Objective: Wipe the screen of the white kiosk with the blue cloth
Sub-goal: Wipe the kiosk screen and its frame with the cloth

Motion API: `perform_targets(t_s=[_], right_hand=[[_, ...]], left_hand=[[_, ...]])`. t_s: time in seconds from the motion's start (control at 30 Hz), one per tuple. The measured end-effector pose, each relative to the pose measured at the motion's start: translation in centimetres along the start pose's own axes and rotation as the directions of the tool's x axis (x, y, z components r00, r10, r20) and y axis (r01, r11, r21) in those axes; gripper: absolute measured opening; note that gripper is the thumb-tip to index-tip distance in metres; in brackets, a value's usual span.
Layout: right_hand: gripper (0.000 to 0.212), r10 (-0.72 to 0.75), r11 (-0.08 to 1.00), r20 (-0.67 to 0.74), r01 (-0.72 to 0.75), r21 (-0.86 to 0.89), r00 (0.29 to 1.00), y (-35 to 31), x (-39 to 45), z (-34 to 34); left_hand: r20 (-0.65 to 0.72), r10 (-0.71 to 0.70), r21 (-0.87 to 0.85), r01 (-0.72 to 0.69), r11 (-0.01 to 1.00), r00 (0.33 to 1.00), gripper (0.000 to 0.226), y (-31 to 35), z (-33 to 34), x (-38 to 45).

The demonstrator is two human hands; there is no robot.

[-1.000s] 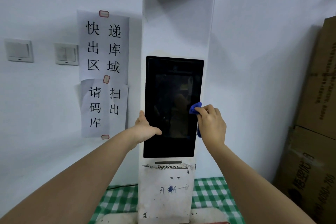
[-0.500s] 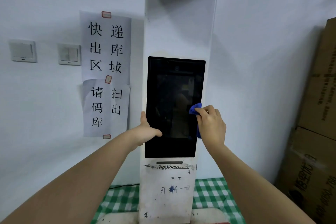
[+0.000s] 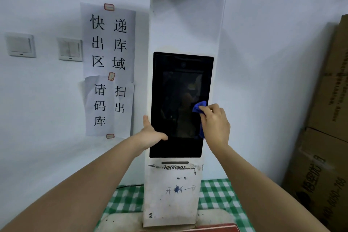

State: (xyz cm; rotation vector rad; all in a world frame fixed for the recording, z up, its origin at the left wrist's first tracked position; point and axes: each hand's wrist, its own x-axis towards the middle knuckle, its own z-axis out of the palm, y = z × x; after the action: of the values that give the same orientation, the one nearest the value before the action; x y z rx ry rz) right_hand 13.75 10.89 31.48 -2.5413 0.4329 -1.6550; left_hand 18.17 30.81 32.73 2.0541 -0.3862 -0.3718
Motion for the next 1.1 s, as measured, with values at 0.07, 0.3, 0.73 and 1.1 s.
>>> perform_targets(t_s=[0.07, 0.3, 0.73, 1.1], right_hand=[[0.026, 0.023, 1.0, 0.018, -0.023, 0.021, 1.0, -0.7, -0.7, 0.8], [0.054, -0.338, 0.921, 0.23, 0.371, -0.118, 0.913, 0.1, -2.2, 1.6], [0.048, -0.353, 0.926, 0.15, 0.368, -0.088, 0.923, -2.1, -3.4, 2.5], [0.027, 0.0, 0.998, -0.027, 0.001, 0.055, 1.0, -3.8, -0.8, 2.0]], left_hand=[[0.011, -0.016, 0.015, 0.016, 1.0, 1.0, 0.1, -0.2, 0.0, 0.1], [0.013, -0.02, 0.024, 0.02, 1.0, 1.0, 0.1, -0.6, -0.1, 0.3], [0.001, -0.014, 0.019, 0.014, 1.0, 1.0, 0.105, -1.2, 0.2, 1.0], [0.026, -0.007, 0.014, 0.007, 1.0, 1.0, 0.104, -1.6, -0.1, 1.3]])
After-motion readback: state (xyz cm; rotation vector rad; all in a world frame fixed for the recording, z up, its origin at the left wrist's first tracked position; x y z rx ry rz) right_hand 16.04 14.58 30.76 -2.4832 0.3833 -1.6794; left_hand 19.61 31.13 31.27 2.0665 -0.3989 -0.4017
